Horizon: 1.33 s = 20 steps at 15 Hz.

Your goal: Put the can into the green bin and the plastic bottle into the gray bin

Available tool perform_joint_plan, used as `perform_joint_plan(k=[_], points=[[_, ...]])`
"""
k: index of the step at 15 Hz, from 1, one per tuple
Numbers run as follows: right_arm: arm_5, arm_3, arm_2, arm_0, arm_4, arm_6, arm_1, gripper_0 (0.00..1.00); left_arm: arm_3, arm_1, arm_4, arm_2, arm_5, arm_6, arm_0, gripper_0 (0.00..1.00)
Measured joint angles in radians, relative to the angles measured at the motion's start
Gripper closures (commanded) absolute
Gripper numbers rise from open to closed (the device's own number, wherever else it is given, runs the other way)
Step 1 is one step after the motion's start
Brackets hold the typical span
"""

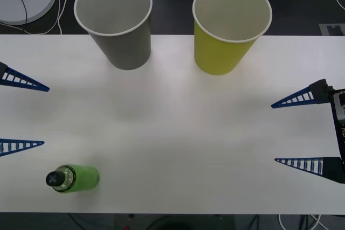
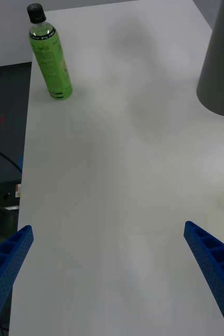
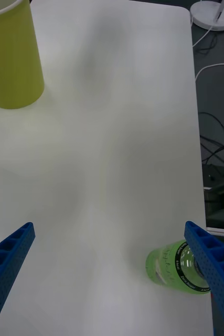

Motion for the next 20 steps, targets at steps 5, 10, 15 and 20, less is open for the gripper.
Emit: perform_joint_plan(k=[5,10,15,20], points=[[0.0,0.0,0.0,0.0,0.0,0.0,0.0,0.0,0.002,0.001,0.001,-0.006,0.001,0.0,0.006,0.0],[0.0,0.0,0.0,0.0,0.0,0.0,0.0,0.0,0.077,0.112,0.125,-0.12,0.092,-0.048,0.064,0.0],[0.0,0.0,0.0,0.0,0.0,0.0,0.0,0.0,0.167,0.166,0.202,-0.146,0.124,-0.271,0.127,0.0],[0.0,0.0,0.0,0.0,0.0,0.0,0.0,0.0,0.296,0.169,0.204,-0.15,0.046,-0.475,0.155,0.0]])
